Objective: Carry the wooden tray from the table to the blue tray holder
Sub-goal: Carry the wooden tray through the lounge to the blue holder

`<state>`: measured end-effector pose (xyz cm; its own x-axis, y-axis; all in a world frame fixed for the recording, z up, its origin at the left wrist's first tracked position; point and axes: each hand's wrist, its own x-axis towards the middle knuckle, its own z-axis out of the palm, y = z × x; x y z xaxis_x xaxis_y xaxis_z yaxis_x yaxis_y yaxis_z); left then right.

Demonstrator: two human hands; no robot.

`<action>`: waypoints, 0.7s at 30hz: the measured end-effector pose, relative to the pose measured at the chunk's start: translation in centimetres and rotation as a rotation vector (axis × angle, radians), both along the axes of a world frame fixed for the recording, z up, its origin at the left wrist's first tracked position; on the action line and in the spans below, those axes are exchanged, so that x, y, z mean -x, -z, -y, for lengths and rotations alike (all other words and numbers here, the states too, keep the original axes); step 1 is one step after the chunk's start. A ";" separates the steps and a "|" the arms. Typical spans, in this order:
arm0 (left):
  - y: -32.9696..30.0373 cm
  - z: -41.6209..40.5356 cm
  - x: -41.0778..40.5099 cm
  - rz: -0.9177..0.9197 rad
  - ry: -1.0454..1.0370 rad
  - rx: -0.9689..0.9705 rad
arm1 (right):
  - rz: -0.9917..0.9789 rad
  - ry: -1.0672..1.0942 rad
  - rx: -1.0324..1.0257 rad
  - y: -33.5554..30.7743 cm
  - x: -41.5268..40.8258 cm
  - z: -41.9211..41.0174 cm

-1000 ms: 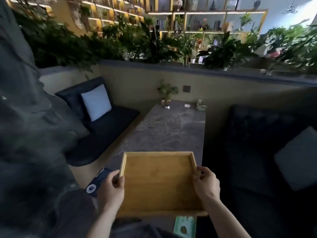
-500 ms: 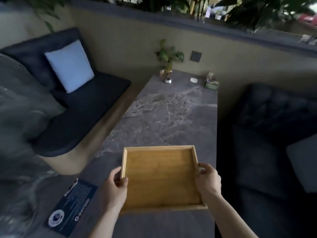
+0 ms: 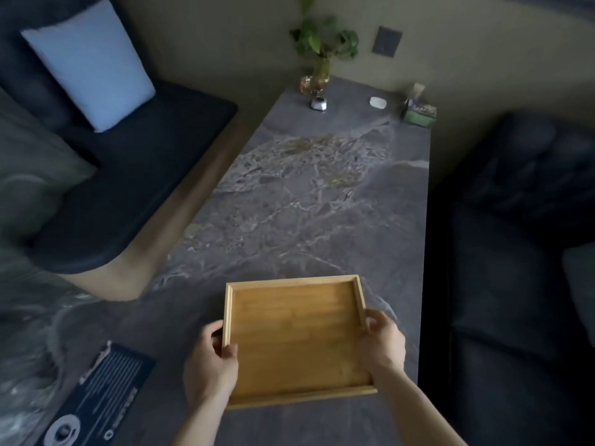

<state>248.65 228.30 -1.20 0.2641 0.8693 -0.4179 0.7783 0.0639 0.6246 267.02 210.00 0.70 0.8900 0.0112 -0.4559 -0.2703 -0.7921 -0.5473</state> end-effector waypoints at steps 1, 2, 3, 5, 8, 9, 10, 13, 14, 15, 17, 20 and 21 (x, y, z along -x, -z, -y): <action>0.1 0.2 -0.1 -0.013 0.005 0.002 | -0.005 -0.005 0.007 0.2 -0.1 0.0; 0.3 0.3 -0.2 -0.020 0.009 0.002 | -0.007 -0.007 0.013 0.4 -0.3 0.0; 0.3 0.3 -0.3 -0.024 0.013 0.000 | -0.007 -0.006 0.020 0.6 -0.4 0.1; 0.4 0.1 -0.4 -0.041 0.028 0.000 | -0.009 -0.006 0.036 1.0 -0.6 0.2; 0.7 -0.4 -0.5 -0.081 0.055 0.019 | -0.016 0.000 0.034 1.7 -0.5 0.7; 0.8 -0.4 -0.6 -0.095 0.057 0.027 | -0.032 0.017 0.023 1.9 -0.5 0.9; 0.8 -0.5 -0.7 -0.110 0.053 0.039 | -0.056 0.030 0.020 2.1 -0.6 1.1; 1.1 -0.1 -1.1 -0.183 0.071 0.057 | -0.131 -0.007 0.054 2.5 -0.8 1.2; 1.2 0.2 -1.3 -0.211 0.084 0.044 | -0.147 -0.032 0.065 2.6 -0.9 1.1; 1.3 0.4 -1.4 -0.229 0.088 0.034 | -0.158 -0.055 0.074 2.7 -0.9 1.0; 1.4 0.6 -1.4 -0.232 0.078 0.044 | -0.159 -0.087 0.095 3.0 -0.9 1.0; 1.2 0.5 -1.0 -0.192 0.062 0.076 | -0.121 -0.078 0.060 3.0 -0.9 1.4; 1.0 0.3 -0.9 -0.167 0.055 0.081 | -0.116 -0.061 0.017 2.8 -0.9 1.7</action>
